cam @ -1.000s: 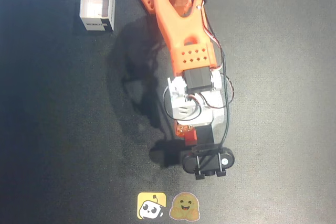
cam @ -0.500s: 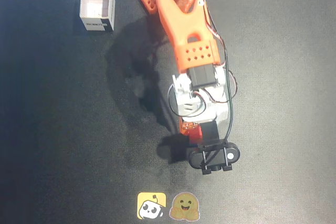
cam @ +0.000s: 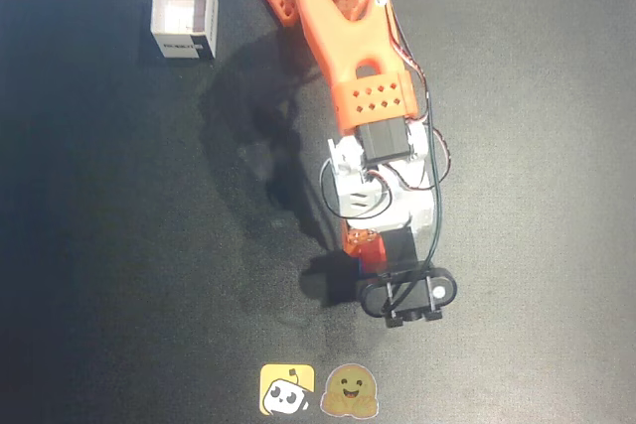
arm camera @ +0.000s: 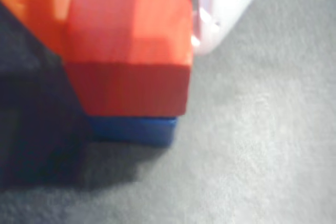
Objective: Put the red cube on top of the blue cube.
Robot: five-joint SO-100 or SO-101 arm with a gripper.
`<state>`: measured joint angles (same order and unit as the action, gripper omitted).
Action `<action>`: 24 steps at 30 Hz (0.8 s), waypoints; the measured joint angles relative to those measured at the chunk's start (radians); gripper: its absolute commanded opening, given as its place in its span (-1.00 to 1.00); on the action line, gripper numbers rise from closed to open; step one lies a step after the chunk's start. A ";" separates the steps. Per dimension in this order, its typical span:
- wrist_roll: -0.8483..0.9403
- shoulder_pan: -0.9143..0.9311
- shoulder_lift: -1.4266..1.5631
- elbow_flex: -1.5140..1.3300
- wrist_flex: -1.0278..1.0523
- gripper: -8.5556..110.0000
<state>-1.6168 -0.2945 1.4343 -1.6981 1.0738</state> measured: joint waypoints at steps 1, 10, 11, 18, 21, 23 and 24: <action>0.000 -0.002 0.000 0.000 -0.002 -0.65; -0.002 -0.005 0.000 0.000 -0.014 -0.58; -0.002 -0.005 0.000 0.000 -0.017 -0.58; -0.005 -0.005 0.000 0.000 -0.017 -0.44; -0.005 -0.005 0.000 0.000 -0.017 -0.44; -0.005 -0.005 0.000 0.000 -0.017 -0.44; -0.005 -0.005 0.000 0.000 -0.017 -0.44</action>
<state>-1.6214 -0.2991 1.4343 -1.6981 1.0569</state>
